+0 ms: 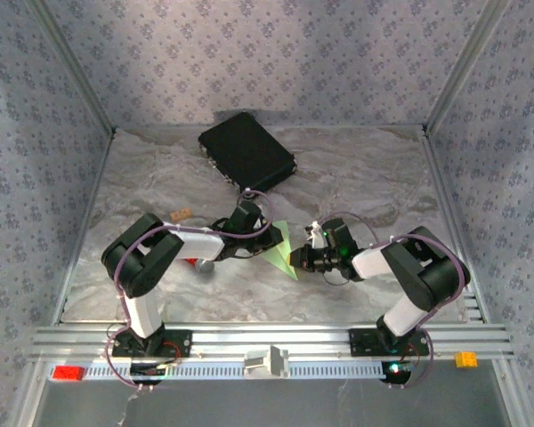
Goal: Fold a paper plane with a square sheet of paper (pick it up from the middle)
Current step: Fourth fold the wing at the center of the table.
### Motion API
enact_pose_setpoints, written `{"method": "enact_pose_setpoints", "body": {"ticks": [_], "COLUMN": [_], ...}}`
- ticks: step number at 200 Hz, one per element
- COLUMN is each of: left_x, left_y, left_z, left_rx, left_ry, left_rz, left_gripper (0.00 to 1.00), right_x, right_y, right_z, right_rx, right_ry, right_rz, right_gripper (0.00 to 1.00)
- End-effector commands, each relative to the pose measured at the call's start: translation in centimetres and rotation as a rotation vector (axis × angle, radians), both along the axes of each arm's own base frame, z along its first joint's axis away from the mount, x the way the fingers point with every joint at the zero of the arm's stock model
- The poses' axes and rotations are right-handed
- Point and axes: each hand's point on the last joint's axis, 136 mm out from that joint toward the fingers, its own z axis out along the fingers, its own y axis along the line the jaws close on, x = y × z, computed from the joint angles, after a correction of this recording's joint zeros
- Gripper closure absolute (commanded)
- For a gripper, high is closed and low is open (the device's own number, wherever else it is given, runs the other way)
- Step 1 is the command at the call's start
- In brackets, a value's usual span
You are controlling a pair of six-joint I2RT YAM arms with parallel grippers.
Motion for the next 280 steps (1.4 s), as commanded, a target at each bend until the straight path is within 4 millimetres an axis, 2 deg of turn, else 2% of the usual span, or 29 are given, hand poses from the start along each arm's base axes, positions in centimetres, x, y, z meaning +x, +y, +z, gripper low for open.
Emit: {"method": "enact_pose_setpoints", "body": {"ticks": [1,119,199,224,280], "left_x": [0.4,0.6,0.0,-0.1,-0.6], "left_y": [-0.8,-1.3,-0.6,-0.8,-0.2], "left_z": [0.3,-1.0,-2.8,-3.1,-4.2], "left_rx": [-0.003,0.013,0.068,0.069,0.094], "left_ry": [-0.02,-0.001,0.044,0.055,0.079], "left_rz": [-0.024,-0.04,-0.039,-0.052,-0.056], "left_gripper": [0.89,0.89,0.9,0.9,0.91], "right_x": [-0.5,-0.6,-0.5,-0.5,-1.1], "right_y": [-0.5,-0.8,-0.9,-0.8,-0.6], "right_z": [-1.8,-2.4,-2.6,-2.3,-0.2], "right_rx": [-0.047,-0.061,-0.07,-0.066,-0.064], "right_ry": [0.07,0.088,0.1,0.1,0.075], "right_rz": [-0.022,-0.034,-0.039,-0.035,0.013], "right_gripper": [0.97,0.97,0.96,0.93,0.83]}}
